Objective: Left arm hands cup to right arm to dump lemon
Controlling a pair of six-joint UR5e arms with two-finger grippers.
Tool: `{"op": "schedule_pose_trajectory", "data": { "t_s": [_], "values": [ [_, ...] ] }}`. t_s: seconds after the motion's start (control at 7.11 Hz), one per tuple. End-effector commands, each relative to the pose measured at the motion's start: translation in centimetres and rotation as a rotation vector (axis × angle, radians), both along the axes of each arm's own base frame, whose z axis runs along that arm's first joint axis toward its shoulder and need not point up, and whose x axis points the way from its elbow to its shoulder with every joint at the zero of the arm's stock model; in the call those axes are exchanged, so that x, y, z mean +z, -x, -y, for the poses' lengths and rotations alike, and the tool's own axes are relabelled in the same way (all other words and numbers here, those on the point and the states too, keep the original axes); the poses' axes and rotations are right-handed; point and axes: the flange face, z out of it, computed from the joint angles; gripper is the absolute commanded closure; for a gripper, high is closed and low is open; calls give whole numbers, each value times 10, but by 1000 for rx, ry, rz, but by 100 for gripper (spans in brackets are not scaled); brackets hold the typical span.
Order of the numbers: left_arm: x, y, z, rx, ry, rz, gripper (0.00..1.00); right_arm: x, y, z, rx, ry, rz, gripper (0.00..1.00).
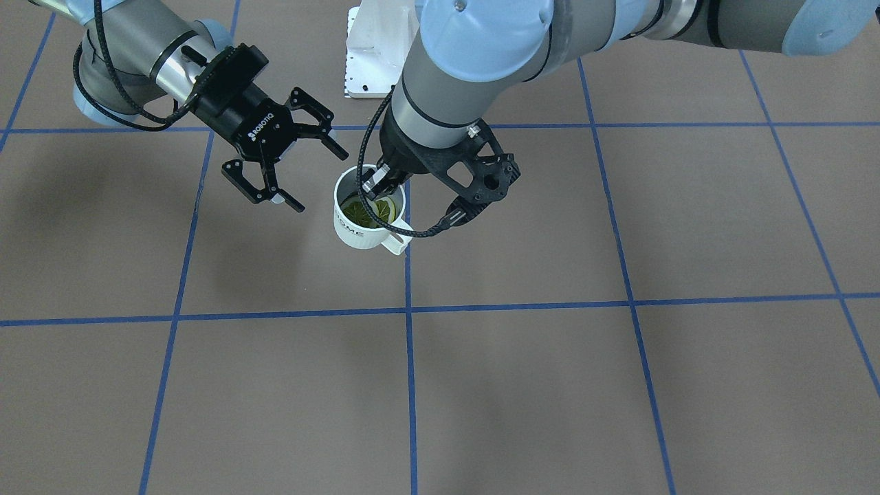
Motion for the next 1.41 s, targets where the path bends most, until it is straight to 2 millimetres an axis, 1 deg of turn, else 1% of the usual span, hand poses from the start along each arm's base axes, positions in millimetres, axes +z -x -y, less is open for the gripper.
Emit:
{"op": "schedule_pose_trajectory", "data": {
  "t_s": [0.0, 0.14, 0.42, 0.84, 1.27],
  "values": [
    [-4, -5, -8, 30, 19, -22, 100, 1, 0, 1, 12, 1, -2, 1],
    [-9, -7, -12, 32, 31, -27, 100, 3, 1, 2, 12, 5, -5, 1],
    [-16, -8, -14, 30, 33, -31, 100, 4, 1, 2, 12, 6, -6, 1],
    [-21, -9, -15, 19, 31, -52, 100, 2, 6, -2, 3, 6, -3, 1],
    [-22, -14, -19, 22, 29, -61, 100, 1, 6, -3, 1, 5, -1, 2]
  ]
}}
